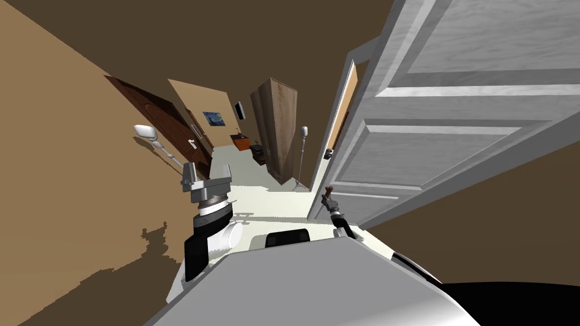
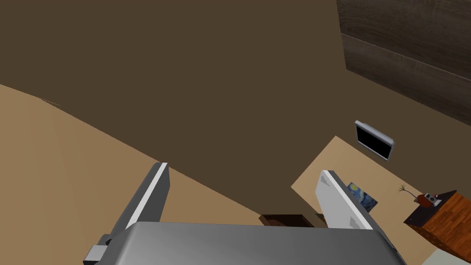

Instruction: Pull the door open

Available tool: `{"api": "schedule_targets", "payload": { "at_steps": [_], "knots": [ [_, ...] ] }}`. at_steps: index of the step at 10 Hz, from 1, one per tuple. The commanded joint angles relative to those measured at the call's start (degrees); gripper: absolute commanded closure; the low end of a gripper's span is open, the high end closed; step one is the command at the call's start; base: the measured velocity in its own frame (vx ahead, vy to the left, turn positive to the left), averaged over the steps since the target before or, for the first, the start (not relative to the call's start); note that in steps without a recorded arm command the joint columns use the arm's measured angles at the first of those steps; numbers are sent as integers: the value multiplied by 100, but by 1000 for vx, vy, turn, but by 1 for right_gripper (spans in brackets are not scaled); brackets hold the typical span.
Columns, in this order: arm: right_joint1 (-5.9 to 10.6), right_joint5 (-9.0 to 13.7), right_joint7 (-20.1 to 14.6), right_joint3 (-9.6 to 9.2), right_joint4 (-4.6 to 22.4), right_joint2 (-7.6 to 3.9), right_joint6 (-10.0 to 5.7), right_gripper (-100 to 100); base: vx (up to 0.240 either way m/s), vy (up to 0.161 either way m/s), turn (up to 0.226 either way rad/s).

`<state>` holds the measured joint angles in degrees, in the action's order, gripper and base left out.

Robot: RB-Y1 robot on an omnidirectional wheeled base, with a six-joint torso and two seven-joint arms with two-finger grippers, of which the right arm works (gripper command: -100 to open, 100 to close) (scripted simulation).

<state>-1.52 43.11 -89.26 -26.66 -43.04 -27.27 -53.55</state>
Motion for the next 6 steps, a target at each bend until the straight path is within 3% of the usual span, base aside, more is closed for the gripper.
{"api": "schedule_targets", "payload": {
  "at_steps": [1, 2, 3, 6],
  "knots": [
    [-29, -47, -99, -103, -40, -72, -45, 100, -210, -33, 63],
    [-14, -29, -53, -63, -21, -41, -25, 100, -97, -4, 11],
    [-137, -138, -183, -269, -103, -172, -178, 100, -72, -10, -68],
    [-299, -285, -356, -543, -230, -368, -403, 100, -85, -14, -68]
  ]
}}
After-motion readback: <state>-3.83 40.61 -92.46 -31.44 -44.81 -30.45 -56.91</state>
